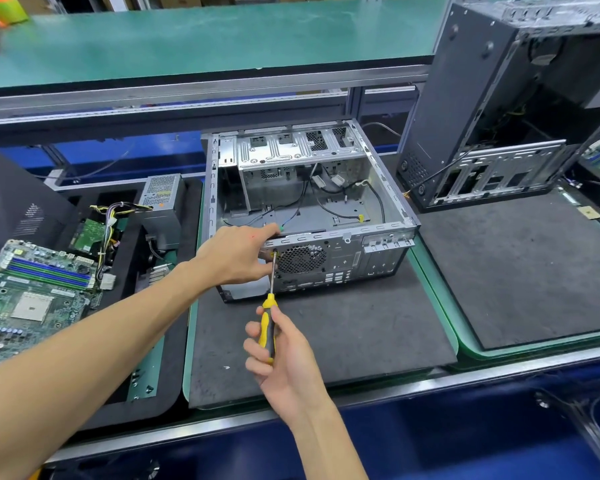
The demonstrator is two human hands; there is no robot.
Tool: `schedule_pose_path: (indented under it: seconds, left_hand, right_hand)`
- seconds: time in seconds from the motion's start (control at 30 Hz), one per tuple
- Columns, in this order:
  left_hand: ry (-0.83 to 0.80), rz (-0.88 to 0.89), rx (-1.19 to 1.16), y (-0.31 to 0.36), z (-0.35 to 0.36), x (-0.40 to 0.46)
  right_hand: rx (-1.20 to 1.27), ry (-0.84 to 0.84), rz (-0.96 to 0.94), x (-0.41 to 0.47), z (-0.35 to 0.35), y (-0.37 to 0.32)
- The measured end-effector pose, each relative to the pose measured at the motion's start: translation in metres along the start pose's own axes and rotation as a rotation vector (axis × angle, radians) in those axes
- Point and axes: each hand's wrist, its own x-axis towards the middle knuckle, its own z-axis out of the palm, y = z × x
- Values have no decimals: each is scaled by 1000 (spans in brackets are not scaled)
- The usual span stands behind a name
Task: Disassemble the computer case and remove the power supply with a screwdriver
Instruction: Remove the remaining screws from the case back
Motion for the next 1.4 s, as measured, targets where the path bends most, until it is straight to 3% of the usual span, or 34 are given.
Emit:
schedule_pose_path:
  seconds: [0.1,0.2,0.27,0.4,0.47,0.5,0.57,0.73,0.93,1.03,1.23,1.4]
  left_hand:
    - [-11,-2,14,-1,-1,1]
    - [-14,3,1,-2,0,1]
    - [-12,8,-1,-3,1,2]
    - [16,23,2,-3,2,1]
    - [30,25,7,-3,2,1]
    - [36,26,10,-3,2,1]
    - [36,24,26,-3,3,1]
    - [5,5,23,-3,2,2]
    - [1,3,32,-3,2,2]
    - [0,3,29,-2,1,3]
    - [11,9,45,-2,2,2]
    - [18,11,38,0,1,1]
  right_hand:
    - [251,-148,70,-4,-1,3]
    - [260,-124,40,-3,4,7]
    - [-17,36,-74,1,7,8]
    - [-865,371,-391,8,3,14]
    - [-1218,462,-508,8,-3,13]
    - [-1272,462,-536,7,-5,11]
    - [-1108,395,-459,5,-8,2]
    - [-256,130,-92,1,0,-7]
    - [322,-182,73,-13,5,-8]
    - [319,-167,65,-15,11,-6]
    - [-226,100,-119,-11,11,-8]
    - [-406,205,-182,-8,19,-4]
